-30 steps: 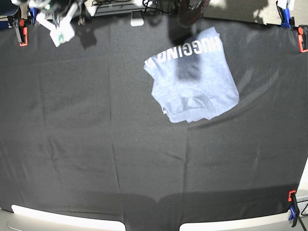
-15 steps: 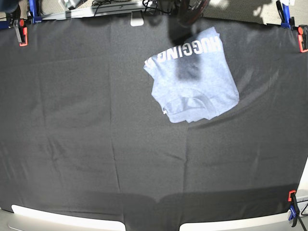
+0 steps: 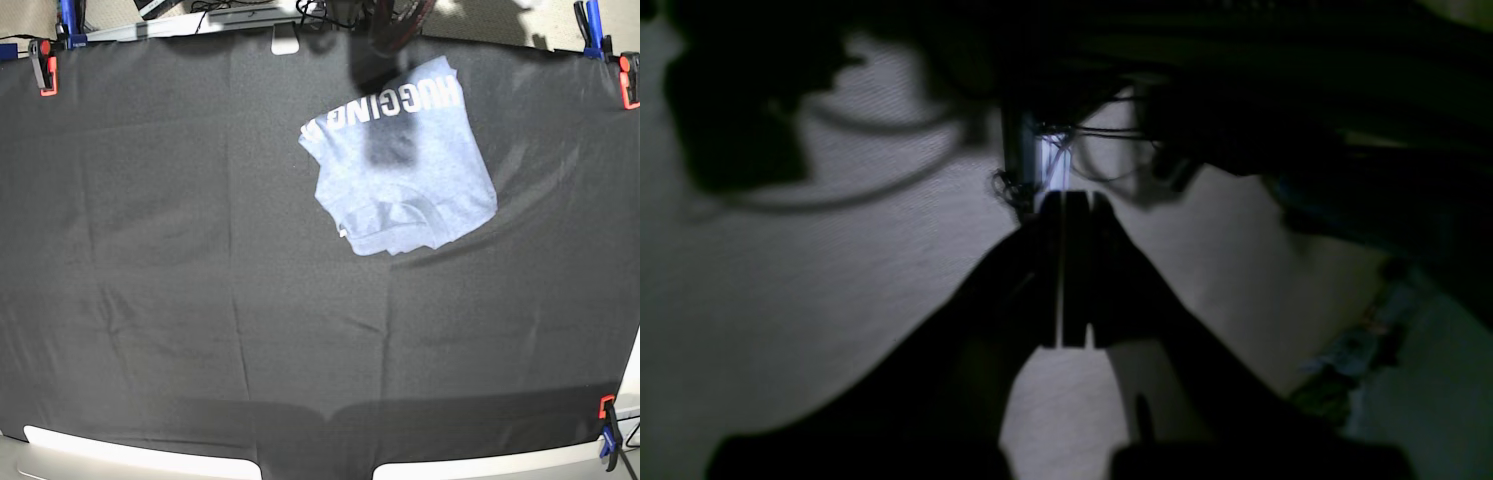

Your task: Layout the t-shirt on the table in an organized manner, then fold the t-shirt properly

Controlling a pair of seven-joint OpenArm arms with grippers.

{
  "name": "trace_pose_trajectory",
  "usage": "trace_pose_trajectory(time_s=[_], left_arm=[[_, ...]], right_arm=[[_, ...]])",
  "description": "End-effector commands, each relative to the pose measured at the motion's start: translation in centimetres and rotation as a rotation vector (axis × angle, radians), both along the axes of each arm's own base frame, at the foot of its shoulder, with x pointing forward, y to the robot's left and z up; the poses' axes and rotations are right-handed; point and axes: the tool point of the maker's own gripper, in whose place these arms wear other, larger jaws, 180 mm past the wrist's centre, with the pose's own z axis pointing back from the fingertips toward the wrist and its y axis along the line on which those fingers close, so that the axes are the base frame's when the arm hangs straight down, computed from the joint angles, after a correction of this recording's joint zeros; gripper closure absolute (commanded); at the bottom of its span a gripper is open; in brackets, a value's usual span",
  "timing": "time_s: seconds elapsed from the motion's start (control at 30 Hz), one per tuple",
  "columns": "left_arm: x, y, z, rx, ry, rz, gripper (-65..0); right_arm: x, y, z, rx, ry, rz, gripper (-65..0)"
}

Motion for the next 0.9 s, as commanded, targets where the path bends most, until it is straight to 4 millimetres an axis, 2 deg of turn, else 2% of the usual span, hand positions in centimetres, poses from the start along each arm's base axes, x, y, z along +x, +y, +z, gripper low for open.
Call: trace_pose_trajectory(time_s=[0.0, 0.1, 0.2, 0.3, 0.4, 0.5, 0.6, 0.73, 0.87], left_arm=[[0.0, 0.5, -0.2, 0.013, -0.006, 0.021, 0.0], [1.2, -0.7, -1.2, 0.007, -0.017, 0.081, -3.9], [2.7, -2.4, -1.9, -0.011, -0.037, 0.127, -5.7], [4.2, -4.2, -2.6, -0.013, -0.045, 0.161, -5.7], [4.8, -5.8, -3.7, 0.027, -0.033, 0.112, -5.7], [5.5, -6.2, -4.2, 0.068, -0.063, 0.114, -5.7], [5.6, -6.2, -4.4, 0.085, -0.065, 0.128, -5.7], [5.5, -6.3, -4.4, 0.084, -0.063, 0.129, -5.7], [5.6, -6.9, -4.4, 0.075, -0.064, 0.132, -5.7]], right_arm=[[-0.7, -0.7, -0.7, -0.007, 0.020, 0.006, 0.0], [-1.1, -1.0, -4.0, -0.005, 0.046, 0.005, 0.0], [-1.2, -0.1, -6.9, 0.027, 0.055, 0.039, 0.0], [0.1, 1.4, -9.1, 0.073, 0.023, 0.087, -9.7], [2.9, 2.8, -10.8, 0.088, -0.035, 0.152, -15.2], [6.2, 4.5, -11.7, 0.105, -0.097, 0.153, -15.2], [8.5, 6.4, -12.2, 0.131, -0.152, 0.141, -15.2], [9.6, 8.1, -12.3, 0.158, -0.192, 0.128, -15.2], [9.7, 8.1, -12.4, 0.158, -0.197, 0.126, -15.2]])
